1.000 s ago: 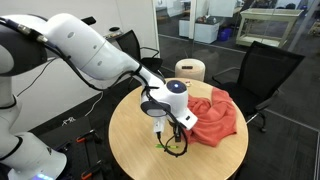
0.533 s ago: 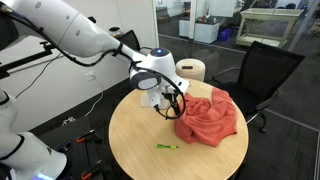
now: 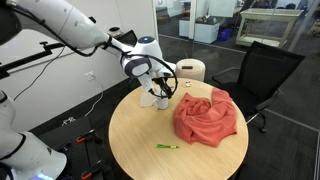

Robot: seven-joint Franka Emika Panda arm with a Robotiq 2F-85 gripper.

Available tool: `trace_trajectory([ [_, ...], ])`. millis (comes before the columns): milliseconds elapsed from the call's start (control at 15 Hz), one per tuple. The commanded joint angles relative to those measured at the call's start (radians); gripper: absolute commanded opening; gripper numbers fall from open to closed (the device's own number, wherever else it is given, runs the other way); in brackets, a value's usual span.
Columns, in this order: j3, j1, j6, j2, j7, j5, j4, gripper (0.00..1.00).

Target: Put the pen on the table and move the mug to the right

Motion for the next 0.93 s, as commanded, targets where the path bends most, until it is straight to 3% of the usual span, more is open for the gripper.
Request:
trace_trajectory([
  [0,0.023,0.009,0.086,0.032,0.012,-0.013,-0.007,1.00],
  [400,0.032,0.046,0.177,0.107,0.032,-0.037,0.009,1.00],
  [867,0.005,0.098,0.124,0.154,0.087,-0.084,0.053,1.00],
])
